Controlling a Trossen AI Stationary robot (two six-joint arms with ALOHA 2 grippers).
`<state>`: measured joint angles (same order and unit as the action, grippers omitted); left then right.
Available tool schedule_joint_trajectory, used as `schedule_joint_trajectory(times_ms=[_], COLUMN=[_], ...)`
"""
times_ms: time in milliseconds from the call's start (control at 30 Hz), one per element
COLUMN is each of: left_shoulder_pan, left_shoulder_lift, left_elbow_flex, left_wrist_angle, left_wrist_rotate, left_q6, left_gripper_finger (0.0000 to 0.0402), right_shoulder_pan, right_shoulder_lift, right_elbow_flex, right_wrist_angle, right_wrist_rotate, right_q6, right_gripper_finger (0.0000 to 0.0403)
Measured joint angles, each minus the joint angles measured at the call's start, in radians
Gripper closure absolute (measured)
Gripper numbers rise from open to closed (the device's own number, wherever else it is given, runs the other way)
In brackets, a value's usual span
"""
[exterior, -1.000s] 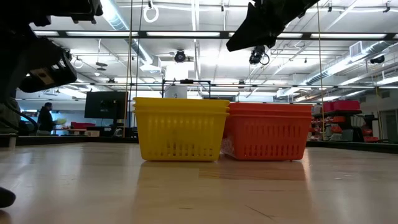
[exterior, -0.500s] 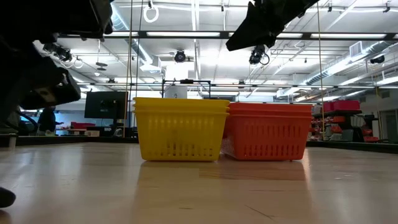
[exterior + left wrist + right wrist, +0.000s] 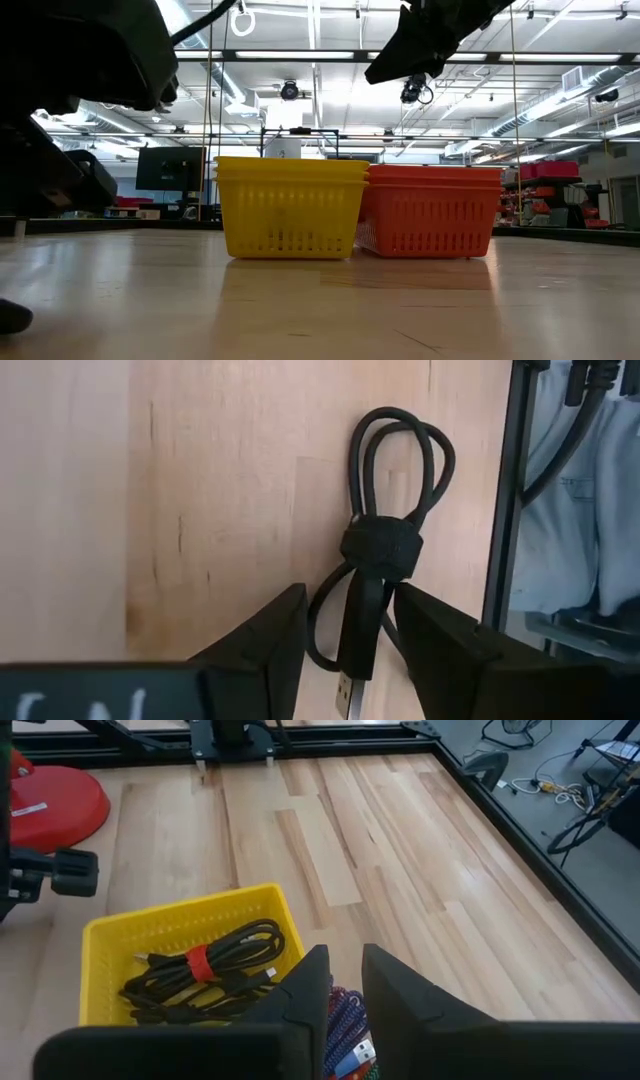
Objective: Pick & Place USB Port
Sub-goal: Put the black charger cable into the yellow bin
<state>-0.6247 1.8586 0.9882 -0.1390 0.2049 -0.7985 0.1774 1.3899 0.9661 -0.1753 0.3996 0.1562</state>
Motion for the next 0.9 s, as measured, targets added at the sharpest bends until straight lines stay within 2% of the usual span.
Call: schedule_joint_trajectory(times_ms=[100, 167, 333, 600, 733, 900], left_shoulder_pan=[-0.002, -0.001, 0.011, 0.012, 0.014, 0.013], left_shoulder_lift=[0.001, 0.001, 0.003, -0.015, -0.078, -0.177], left_elbow_flex=[0.0, -0.001, -0.002, -0.005, -0.006, -0.006], left_wrist_angle=[-0.002, -0.002, -0.012, -0.018, -0.073, -0.224], left_wrist_rotate=[-0.038, -0.039, -0.031, -0.052, -0.165, -0.298], left_q6=[0.004, 0.026, 0.045, 0.051, 0.055, 0.049], left_gripper_finger=[0.025, 0.027, 0.0376, 0.038, 0.038, 0.038], right_shoulder_pan=[0.0, 0.0, 0.0, 0.0, 0.0, 0.0], right_shoulder_lift=[0.0, 0.0, 0.0, 0.0, 0.0, 0.0], right_elbow_flex=[0.0, 0.0, 0.0, 0.0, 0.0, 0.0], right_wrist_angle=[-0.001, 0.0, -0.005, -0.011, -0.022, -0.024], right_wrist_rotate=[0.0, 0.001, 0.001, 0.002, 0.003, 0.011], right_q6=[0.0, 0.0, 0.0, -0.003, -0.008, -0.008], right_gripper_finger=[0.0337, 0.0337, 0.0337, 0.0337, 0.0337, 0.0337])
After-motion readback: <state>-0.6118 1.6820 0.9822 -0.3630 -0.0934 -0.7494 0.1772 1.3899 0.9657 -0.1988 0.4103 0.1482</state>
